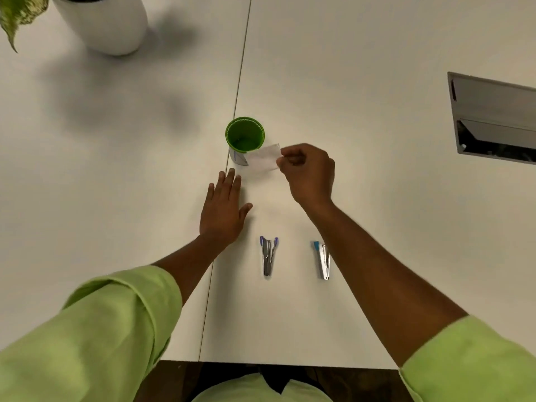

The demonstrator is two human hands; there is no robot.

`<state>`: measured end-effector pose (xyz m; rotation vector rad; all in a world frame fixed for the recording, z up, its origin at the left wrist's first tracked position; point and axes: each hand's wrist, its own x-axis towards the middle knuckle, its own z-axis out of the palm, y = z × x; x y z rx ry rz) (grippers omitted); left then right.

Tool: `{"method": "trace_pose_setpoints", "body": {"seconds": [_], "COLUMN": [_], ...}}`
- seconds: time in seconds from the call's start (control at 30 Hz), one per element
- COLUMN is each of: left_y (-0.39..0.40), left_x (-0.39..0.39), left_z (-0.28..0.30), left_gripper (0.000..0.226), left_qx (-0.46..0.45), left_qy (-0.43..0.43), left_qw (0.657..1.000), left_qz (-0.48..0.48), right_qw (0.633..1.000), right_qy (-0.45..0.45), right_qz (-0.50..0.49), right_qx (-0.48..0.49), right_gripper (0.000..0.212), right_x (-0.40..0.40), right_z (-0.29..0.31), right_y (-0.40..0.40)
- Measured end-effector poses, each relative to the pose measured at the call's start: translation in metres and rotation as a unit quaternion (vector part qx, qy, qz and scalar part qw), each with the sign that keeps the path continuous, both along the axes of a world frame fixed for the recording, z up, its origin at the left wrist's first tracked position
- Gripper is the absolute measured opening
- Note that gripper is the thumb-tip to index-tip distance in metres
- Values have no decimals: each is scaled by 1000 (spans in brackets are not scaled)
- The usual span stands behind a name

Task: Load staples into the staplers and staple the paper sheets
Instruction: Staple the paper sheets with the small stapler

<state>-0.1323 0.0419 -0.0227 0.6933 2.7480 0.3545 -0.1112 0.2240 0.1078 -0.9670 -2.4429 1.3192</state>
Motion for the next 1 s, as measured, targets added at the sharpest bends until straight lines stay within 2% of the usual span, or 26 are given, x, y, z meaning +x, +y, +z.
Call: {"method": "trace_pose_setpoints", "body": {"seconds": [0.27, 0.47, 0.73, 1.0], "left_y": [-10, -12, -11, -10], "left_x": [-16, -13, -12, -13], "left_z": [-35, -47, -50, -47], "left_gripper": [76, 75, 74, 74], "left_qx": [-12, 1, -6, 0], "left_qy": [-23, 4, 15, 7], "left_qw": [999, 1000, 1000, 1000], "left_qz": [-26, -18, -16, -18], "right_qw": [995, 986, 949, 940], "right_qy": [17, -6, -55, -67], "right_qz": [40, 97, 192, 211], "right_qx": [85, 134, 243, 260], "right_gripper": [9, 9, 16, 22], "right_x": [-51, -72, -94, -99], "right_z": [-3, -9, -17, -25], "right_y": [8, 6, -4, -8]}}
